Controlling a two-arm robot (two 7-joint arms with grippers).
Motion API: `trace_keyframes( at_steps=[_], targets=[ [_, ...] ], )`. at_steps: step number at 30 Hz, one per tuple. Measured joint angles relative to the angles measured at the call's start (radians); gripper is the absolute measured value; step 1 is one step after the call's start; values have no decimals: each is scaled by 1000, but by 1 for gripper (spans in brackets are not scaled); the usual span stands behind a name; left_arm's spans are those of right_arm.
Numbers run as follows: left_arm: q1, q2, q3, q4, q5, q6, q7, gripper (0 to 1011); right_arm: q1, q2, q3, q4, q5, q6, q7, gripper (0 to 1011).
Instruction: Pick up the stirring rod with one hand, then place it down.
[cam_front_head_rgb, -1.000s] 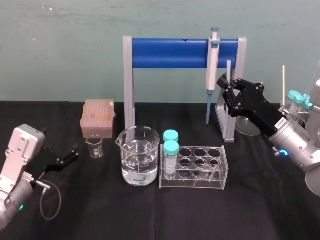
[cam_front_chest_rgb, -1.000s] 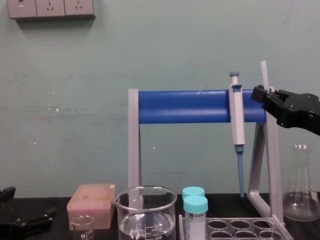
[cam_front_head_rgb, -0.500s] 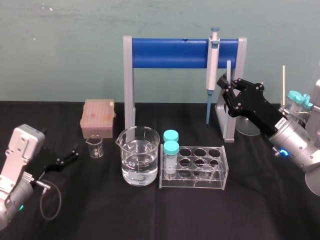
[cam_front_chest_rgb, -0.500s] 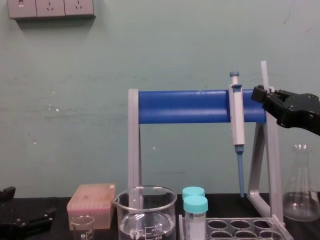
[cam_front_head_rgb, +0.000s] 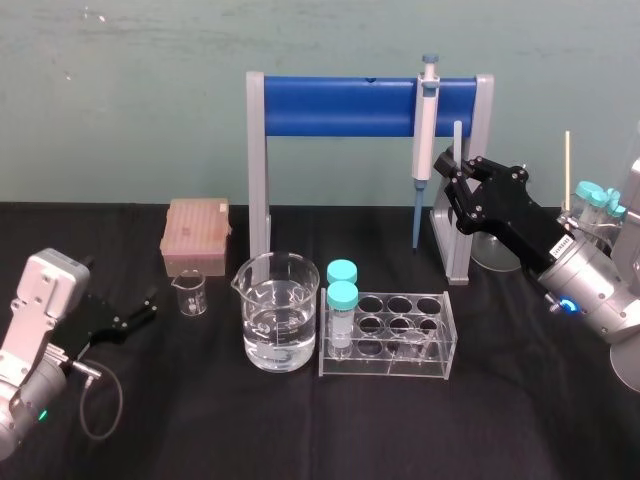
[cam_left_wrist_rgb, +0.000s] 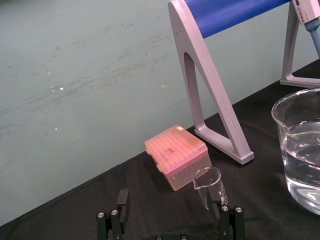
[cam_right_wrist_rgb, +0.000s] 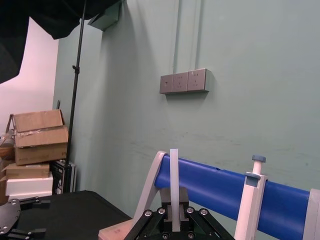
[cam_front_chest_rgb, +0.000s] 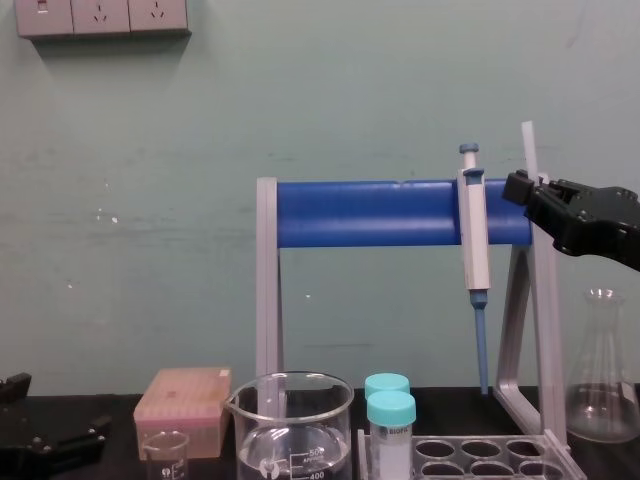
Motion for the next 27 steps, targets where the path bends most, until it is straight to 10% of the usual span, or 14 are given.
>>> trace_keyframes(
  at_steps=[27],
  targets=[
    [0, 0, 0, 0, 0, 0, 0, 1000, 0, 0, 0, 0, 0, 0, 0, 71]
  ],
)
